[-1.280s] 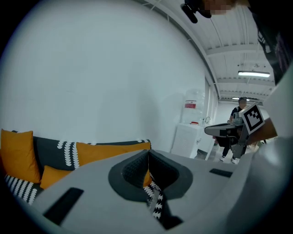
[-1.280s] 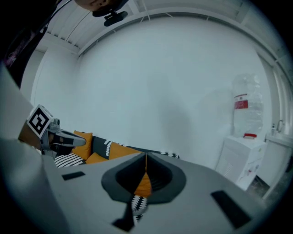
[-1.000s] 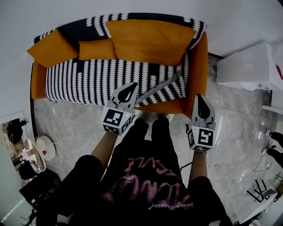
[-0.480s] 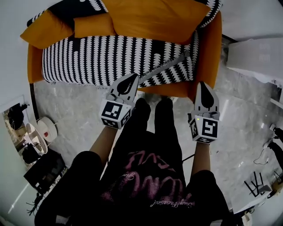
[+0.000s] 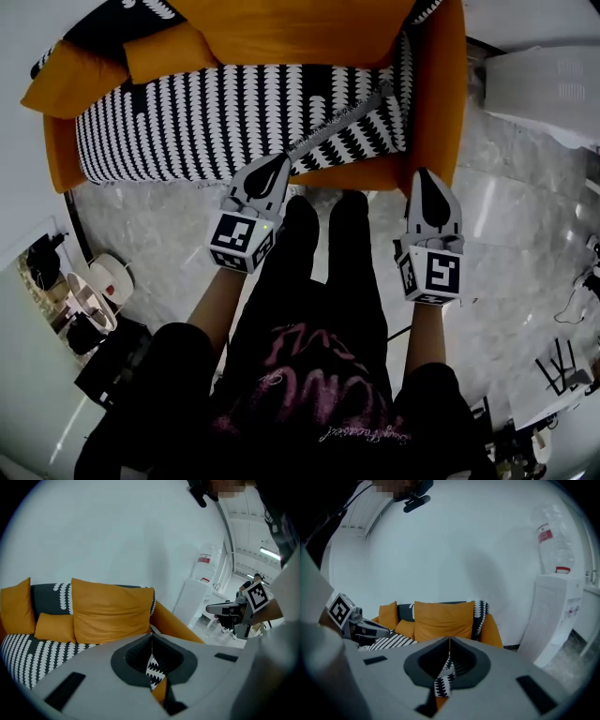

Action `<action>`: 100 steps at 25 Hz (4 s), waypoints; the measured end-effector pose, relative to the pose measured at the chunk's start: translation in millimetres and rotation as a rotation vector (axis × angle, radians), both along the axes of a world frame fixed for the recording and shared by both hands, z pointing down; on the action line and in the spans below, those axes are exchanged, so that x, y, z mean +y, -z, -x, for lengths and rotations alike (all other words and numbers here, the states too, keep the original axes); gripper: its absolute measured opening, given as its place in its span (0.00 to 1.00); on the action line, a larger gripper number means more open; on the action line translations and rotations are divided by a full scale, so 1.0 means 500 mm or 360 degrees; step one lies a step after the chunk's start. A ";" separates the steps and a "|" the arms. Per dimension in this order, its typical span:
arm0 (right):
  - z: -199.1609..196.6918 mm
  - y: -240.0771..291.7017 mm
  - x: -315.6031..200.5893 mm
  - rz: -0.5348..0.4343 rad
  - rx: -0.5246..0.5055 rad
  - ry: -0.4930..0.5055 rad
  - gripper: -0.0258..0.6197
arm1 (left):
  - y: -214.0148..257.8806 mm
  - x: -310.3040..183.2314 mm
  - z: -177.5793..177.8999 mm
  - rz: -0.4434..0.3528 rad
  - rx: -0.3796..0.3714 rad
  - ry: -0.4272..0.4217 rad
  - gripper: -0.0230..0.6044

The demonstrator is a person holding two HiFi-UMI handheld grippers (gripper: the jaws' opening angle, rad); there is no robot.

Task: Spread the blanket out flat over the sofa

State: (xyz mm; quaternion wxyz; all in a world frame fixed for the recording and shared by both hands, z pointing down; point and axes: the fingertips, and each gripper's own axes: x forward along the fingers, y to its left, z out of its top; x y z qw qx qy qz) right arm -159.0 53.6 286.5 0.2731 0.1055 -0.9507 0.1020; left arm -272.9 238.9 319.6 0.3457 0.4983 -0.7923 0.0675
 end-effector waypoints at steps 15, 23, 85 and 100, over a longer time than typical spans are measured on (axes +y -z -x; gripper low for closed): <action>-0.072 -0.049 -0.115 0.0117 -0.0057 -0.0246 0.07 | -0.183 -0.324 -0.034 0.0165 -0.0028 -0.0845 0.10; -0.150 -0.120 -0.184 0.0175 0.0010 -0.0418 0.07 | -0.357 -0.483 -0.080 0.0418 -0.0159 -0.1394 0.25; -0.483 -0.112 -0.067 0.0051 -0.0071 -0.1057 0.07 | -0.410 -0.436 -0.335 0.0632 -0.0355 -0.2126 0.08; -0.701 -0.124 0.108 0.0106 -0.0043 -0.1485 0.07 | -0.463 -0.334 -0.602 0.0656 -0.0273 -0.2396 0.08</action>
